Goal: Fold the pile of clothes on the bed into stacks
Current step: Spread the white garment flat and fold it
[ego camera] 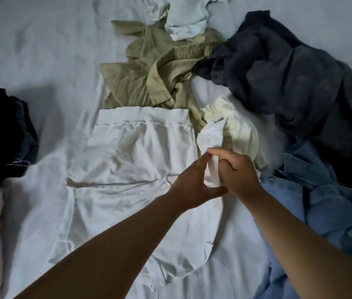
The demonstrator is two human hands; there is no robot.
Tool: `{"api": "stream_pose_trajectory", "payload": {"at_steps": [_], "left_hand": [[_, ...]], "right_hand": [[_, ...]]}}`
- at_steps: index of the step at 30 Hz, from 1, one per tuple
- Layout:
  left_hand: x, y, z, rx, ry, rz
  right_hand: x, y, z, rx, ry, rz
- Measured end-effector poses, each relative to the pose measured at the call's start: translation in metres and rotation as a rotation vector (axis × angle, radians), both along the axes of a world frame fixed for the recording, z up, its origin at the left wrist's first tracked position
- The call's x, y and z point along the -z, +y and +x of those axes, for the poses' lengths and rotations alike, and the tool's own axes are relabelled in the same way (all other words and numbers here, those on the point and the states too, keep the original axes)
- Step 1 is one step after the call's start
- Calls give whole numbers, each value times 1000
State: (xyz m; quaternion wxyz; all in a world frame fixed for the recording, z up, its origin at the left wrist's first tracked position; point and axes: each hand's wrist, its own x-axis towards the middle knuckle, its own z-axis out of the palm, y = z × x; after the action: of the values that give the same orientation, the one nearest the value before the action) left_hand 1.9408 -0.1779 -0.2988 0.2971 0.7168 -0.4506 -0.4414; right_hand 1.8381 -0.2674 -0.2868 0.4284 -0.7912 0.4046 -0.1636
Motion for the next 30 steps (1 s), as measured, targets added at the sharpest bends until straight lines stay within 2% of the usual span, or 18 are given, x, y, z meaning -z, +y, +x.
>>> {"api": "stream_pose_trajectory", "payload": {"at_steps": [2,5,8,10,16,20,22,25,27,30], "left_hand": [[-1,-17,-7,-152,92,22],[-5,-32,-5,-317,133,44],[-18,-35,1,-397,408,53],[-30,-33,5,-349,514,69],[-47,-25,13,-119,581,86],[-52,-14,10,-50,605,95],[-45,-8,7,-81,538,80],[-35,8,11,-173,162,70],[-31,21,14,-180,-17,100],[-34,44,20,-132,-74,92]], "right_hand": [[-8,-6,-7,-56,26,75],[-10,-24,-24,-5,140,-51],[-12,-39,-34,58,203,-96],[-17,-45,-38,-15,254,-83],[-24,-54,-43,-358,425,-226],[-39,-53,-49,-377,467,-261],[-48,-51,-52,-307,461,-121],[-70,-40,-54,-142,438,174],[-77,-28,-55,-109,407,241],[-87,-5,-51,-49,337,320]]}}
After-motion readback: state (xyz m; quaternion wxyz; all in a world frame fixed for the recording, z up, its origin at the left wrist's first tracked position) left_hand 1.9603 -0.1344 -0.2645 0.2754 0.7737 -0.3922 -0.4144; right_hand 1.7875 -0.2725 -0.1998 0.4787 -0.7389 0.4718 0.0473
